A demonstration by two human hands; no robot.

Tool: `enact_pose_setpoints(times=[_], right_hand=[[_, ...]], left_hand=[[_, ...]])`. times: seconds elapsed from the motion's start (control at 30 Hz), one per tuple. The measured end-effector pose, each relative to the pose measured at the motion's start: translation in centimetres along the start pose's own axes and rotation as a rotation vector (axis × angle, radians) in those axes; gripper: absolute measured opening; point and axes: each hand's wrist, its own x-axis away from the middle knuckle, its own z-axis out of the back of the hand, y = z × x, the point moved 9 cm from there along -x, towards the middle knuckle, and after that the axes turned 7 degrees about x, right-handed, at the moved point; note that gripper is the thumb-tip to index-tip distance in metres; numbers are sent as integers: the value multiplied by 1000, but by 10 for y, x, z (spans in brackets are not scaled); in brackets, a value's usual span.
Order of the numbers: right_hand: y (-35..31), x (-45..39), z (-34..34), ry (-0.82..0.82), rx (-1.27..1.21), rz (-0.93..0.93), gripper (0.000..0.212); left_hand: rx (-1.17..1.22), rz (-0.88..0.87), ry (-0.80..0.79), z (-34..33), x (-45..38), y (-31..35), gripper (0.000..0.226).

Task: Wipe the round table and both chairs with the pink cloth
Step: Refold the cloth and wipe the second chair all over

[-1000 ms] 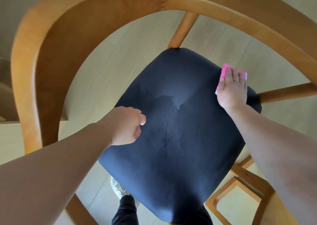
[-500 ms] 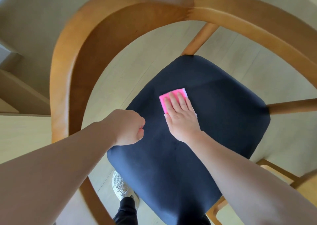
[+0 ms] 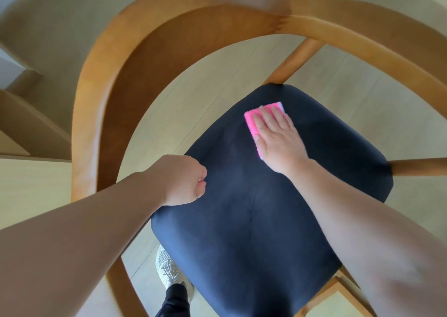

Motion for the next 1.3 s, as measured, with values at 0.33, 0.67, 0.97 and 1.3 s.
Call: enact_pose_setpoints(times=[0.33,0.67,0.97,1.3], right_hand=[[155,-3,-13,-9,-285,-605,53],[29,-54,16,-4,-12,-87,62],[-42,-61,25,-20,110,117,60],[-106,7,14,-15,127,385,59]], left_hand=[[-33,-26,-47,-1,-7,-6,29],[-31,14,-157,1,3,-8,23],[-23,51,-206,-7,11,-9,24],[-93,75,-312,-15,21,-9,37]])
